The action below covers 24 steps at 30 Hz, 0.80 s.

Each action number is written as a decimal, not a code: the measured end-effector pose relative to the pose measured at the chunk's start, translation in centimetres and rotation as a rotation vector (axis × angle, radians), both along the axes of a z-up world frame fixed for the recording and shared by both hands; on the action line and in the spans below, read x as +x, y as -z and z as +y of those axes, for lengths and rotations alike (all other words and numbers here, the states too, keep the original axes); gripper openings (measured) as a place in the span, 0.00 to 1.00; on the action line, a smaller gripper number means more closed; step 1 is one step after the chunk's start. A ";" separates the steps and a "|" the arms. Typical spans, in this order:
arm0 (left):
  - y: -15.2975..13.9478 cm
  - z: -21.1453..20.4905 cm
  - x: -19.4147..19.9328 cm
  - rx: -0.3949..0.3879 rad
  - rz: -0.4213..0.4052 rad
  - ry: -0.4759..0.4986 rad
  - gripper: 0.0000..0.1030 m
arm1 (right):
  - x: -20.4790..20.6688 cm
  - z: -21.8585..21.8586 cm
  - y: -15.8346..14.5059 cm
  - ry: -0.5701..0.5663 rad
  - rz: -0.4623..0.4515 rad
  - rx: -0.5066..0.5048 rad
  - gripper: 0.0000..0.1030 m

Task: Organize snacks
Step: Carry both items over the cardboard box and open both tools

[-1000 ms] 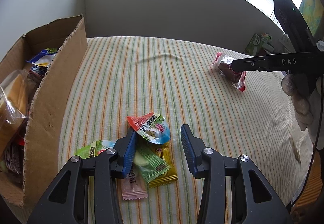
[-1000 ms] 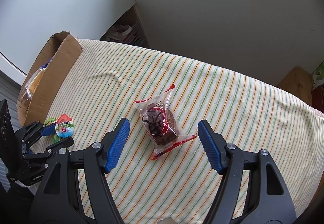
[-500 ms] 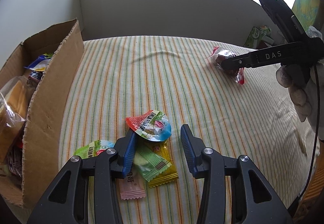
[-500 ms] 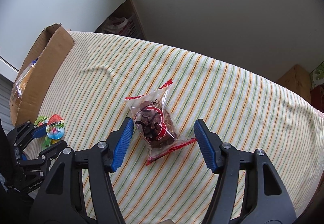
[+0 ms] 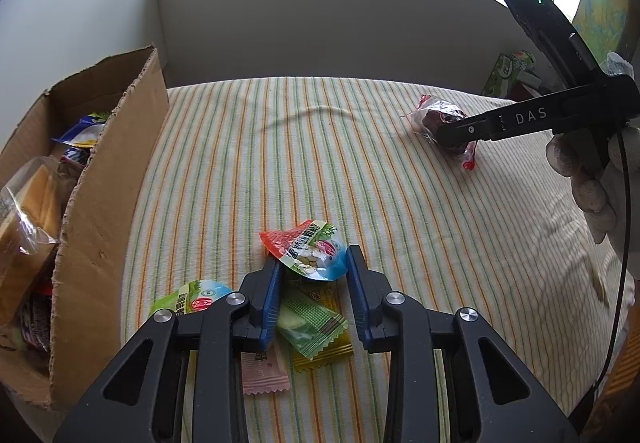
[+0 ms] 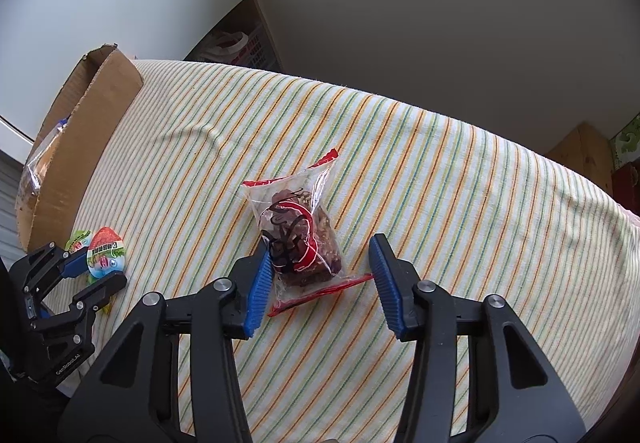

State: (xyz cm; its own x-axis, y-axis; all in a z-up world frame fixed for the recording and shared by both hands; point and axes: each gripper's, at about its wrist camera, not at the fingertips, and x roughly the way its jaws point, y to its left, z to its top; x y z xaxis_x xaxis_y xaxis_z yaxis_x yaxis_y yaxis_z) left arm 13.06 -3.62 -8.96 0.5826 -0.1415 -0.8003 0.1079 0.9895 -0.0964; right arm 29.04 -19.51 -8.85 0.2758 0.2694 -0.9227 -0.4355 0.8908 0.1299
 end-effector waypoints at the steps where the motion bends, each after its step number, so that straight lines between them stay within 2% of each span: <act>1: -0.2 0.0 -0.1 -0.001 -0.006 -0.002 0.28 | -0.1 -0.1 -0.2 0.004 -0.001 0.005 0.34; 12: -2.2 1.5 -1.5 -0.046 -0.065 -0.023 0.28 | -2.5 0.2 -3.5 0.005 -0.063 0.031 0.33; 24: -5.3 3.7 -3.9 -0.075 -0.169 -0.063 0.28 | -6.2 6.1 -7.8 -0.102 -0.129 0.088 0.33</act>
State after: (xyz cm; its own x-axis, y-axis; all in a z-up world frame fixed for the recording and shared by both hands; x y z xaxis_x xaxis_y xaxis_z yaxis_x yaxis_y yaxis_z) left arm 9.15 0.10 -3.61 0.7177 -0.1561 -0.6786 0.0669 0.9855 -0.1558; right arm 22.81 -13.36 -1.01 0.3578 0.3800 -0.8530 -0.5409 0.8289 0.1424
